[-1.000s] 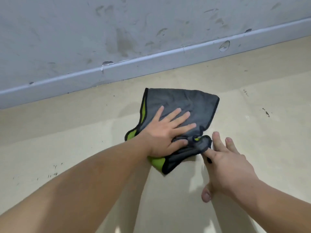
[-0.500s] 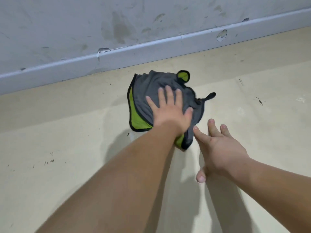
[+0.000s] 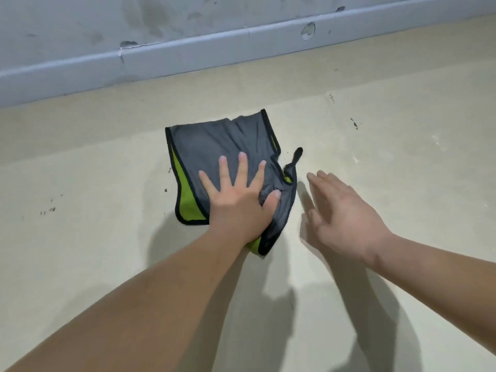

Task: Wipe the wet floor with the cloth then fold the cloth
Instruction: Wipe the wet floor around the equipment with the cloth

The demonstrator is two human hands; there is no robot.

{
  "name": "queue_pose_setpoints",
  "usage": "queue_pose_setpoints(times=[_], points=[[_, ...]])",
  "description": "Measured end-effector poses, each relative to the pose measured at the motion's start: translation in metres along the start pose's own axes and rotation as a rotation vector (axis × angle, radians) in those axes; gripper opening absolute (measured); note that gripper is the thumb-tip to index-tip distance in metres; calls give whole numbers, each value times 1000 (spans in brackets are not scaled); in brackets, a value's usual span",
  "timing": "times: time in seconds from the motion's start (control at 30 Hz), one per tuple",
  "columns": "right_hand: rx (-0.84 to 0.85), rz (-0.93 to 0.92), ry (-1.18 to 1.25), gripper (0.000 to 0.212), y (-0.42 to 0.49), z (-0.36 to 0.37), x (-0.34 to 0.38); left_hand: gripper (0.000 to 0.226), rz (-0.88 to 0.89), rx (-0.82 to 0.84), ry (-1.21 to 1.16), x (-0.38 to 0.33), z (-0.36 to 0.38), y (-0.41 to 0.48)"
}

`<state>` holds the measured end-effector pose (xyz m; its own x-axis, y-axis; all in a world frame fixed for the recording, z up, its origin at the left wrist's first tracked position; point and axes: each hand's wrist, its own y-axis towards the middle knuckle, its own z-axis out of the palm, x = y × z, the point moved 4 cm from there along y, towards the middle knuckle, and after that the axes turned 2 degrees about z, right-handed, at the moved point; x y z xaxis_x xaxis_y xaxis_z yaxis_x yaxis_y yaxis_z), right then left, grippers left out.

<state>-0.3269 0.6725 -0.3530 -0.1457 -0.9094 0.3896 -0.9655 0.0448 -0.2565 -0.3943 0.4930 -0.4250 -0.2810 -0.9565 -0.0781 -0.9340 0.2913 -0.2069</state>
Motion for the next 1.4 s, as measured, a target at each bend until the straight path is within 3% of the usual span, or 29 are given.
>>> queue_pose_setpoints(times=[0.1,0.23,0.3,0.37,0.43,0.5,0.63,0.73,0.93,1.1,1.2,1.27,1.4], points=[[11,49,38,59,-32,2,-16,77,196,52,22,-63,17,-65],[7,65,-18,44,-60,9,-44,72,588,126,-39,-133,36,-161],[19,61,-77,38,-77,11,-57,72,764,113,-62,-134,42,-187],[64,-12,-152,47,-99,17,-69,70,852,57,-85,-113,40,-185],[106,-81,-217,60,-121,23,-82,73,756,45,-58,-82,35,-164],[129,-110,-253,65,-141,28,-89,79,550,72,11,-55,30,-140],[67,-171,-230,51,-168,24,-92,84,318,31,-1,-67,27,-117],[-34,-14,-42,40,-182,11,-105,88,214,13,-3,-111,31,-105],[-157,245,159,59,-217,-2,-151,89,497,140,106,-242,45,-172],[-20,277,136,59,-260,23,-146,92,795,244,119,-278,58,-240],[-42,273,-52,62,-263,37,-140,89,815,212,-9,-263,51,-230],[-75,357,-64,67,-251,40,-138,68,796,126,-88,-239,41,-217],[0,386,-193,78,-232,71,-118,49,602,-20,-133,-168,24,-194]])
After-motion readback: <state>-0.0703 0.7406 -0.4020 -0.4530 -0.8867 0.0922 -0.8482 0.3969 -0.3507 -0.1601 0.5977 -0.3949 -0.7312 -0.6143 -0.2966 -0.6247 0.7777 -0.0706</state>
